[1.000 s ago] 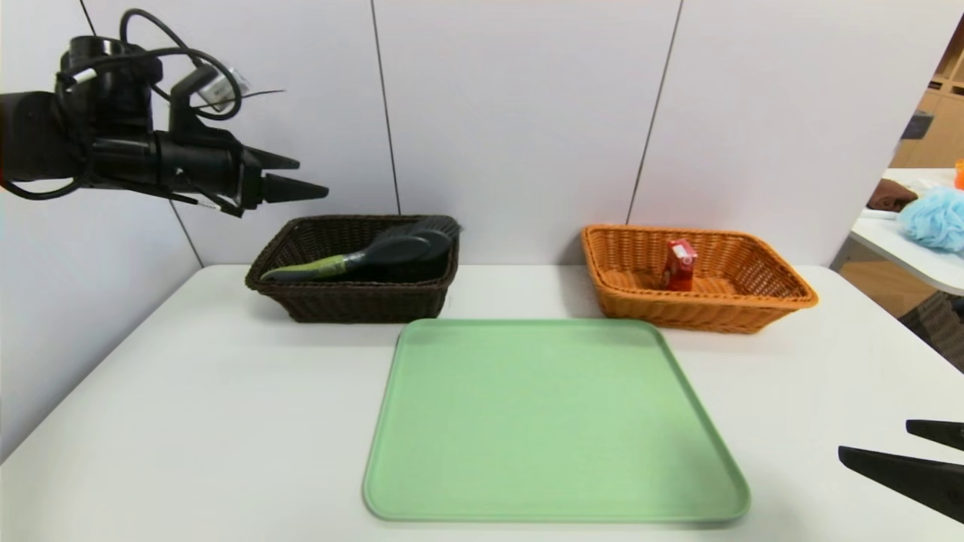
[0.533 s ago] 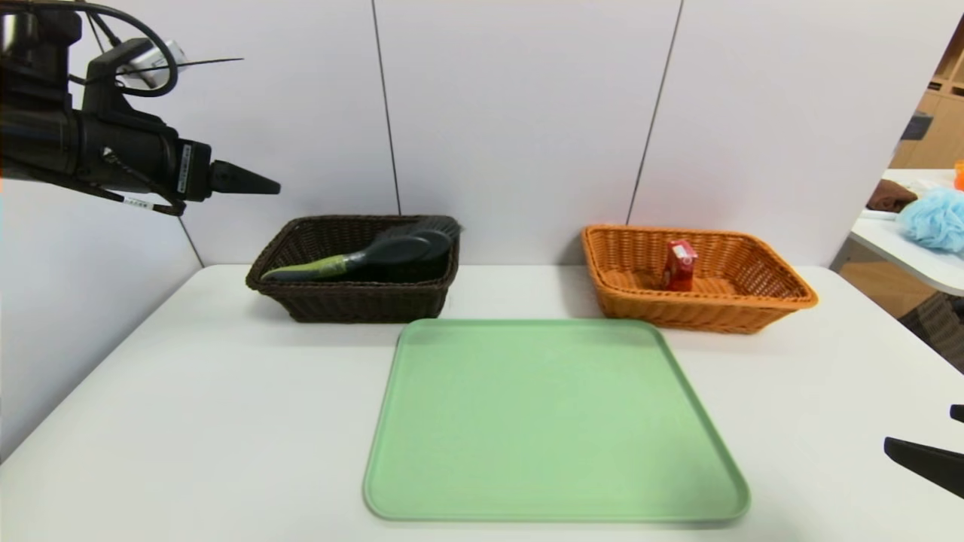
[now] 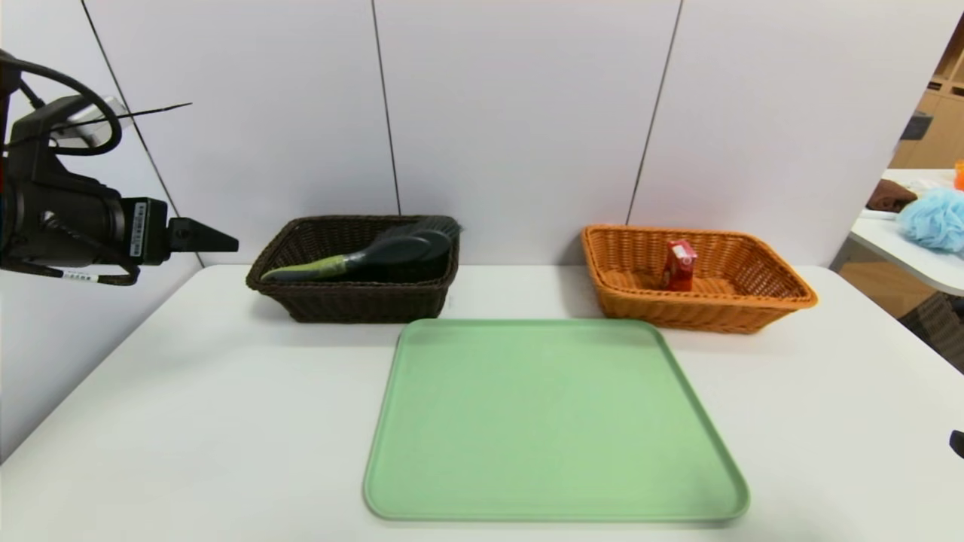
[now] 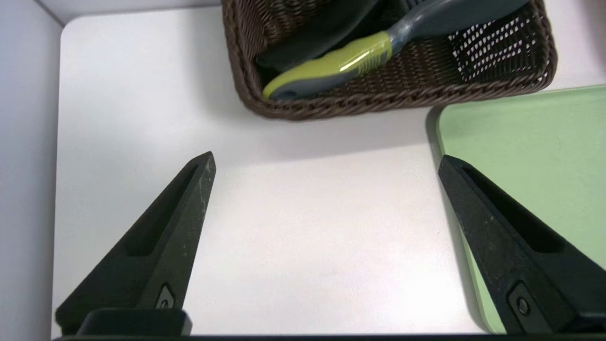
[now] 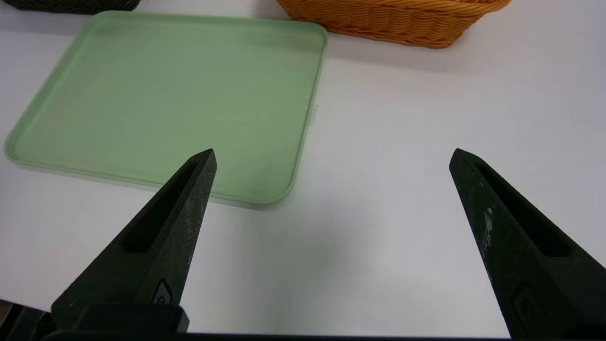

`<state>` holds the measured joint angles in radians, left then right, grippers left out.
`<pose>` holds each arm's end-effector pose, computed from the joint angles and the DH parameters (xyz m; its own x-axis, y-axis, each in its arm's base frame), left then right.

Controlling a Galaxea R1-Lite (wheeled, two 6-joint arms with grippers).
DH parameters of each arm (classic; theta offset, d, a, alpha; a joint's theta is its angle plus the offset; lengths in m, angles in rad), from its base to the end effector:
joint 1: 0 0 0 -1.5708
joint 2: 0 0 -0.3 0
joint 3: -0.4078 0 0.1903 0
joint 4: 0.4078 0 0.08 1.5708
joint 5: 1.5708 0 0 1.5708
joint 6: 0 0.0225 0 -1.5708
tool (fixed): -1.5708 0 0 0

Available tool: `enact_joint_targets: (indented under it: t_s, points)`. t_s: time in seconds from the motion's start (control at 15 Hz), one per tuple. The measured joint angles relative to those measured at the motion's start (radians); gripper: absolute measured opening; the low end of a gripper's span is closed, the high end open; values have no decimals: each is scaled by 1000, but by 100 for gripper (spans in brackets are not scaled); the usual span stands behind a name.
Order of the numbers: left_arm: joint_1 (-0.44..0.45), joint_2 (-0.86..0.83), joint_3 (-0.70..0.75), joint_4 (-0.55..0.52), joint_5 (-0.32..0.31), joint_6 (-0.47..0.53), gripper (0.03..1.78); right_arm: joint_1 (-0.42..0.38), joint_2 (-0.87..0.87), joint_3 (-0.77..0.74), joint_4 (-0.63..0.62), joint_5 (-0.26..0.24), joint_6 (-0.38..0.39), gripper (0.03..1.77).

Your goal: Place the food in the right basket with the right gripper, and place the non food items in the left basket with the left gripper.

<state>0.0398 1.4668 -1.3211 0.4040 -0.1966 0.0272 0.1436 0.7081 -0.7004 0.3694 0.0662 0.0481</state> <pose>0.2397 0.0051 0.2944 0.8434 -0.1619 -0.5124 0.1416 0.9868 -0.0788 0.0420 0.0076 0.2315 0.9087 0.1982 -0.3674 -0.1859 0.9801 0.0690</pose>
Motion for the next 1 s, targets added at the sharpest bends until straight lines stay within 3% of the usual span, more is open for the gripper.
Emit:
enact_joint_targets:
  t_s: [0.2, 0.53, 0.73, 1.0]
  points:
    - [-1, -93, 119, -37, 27, -13, 168, 0, -50, 6, 0, -42, -1, 170]
    - [-2, -248, 357, -182, 29, -13, 169, 0, -151, 35, 0, -64, -10, 170]
    - [-1, -347, 475, -275, 26, -13, 169, -37, -205, 76, -2, -64, -48, 170]
    - [1, -447, 559, -284, 23, -27, 169, -63, -247, 99, -2, -57, -53, 170]
